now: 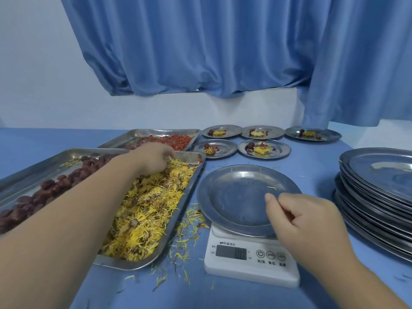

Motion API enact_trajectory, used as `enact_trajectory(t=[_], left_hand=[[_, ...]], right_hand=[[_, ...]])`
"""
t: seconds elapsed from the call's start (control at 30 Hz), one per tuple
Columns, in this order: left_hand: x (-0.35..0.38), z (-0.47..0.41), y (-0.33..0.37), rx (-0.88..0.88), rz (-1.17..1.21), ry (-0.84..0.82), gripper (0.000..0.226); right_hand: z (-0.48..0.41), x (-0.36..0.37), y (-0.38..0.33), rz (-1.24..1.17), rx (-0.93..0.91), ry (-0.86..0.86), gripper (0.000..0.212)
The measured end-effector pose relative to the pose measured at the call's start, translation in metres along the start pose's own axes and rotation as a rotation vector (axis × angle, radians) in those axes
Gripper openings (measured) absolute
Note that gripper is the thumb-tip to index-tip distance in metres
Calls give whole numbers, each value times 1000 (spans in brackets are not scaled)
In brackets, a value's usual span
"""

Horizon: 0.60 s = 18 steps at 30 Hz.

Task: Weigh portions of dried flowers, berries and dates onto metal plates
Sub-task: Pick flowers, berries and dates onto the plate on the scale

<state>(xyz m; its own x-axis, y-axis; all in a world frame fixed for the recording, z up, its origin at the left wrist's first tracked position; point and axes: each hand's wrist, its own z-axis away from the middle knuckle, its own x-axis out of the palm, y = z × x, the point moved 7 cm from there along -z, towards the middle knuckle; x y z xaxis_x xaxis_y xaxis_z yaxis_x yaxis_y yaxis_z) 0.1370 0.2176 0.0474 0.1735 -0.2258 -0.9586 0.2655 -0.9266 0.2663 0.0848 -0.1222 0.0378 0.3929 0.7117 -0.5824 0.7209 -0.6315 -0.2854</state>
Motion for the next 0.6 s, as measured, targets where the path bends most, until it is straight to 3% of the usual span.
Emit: enact_trajectory(t=[0.13,0.37,0.6], left_hand=[[10,-10,-4,-16,-214,-155,58],[-13,-9,-3,64,-236,-34,25],[-48,20,-5,10,167,83,18]], right_hand=[[0,-4,4,-5,0,21,46],[-1,-5,6,-31,9,24,46],[-1,-6,5,-61,27,21,50]])
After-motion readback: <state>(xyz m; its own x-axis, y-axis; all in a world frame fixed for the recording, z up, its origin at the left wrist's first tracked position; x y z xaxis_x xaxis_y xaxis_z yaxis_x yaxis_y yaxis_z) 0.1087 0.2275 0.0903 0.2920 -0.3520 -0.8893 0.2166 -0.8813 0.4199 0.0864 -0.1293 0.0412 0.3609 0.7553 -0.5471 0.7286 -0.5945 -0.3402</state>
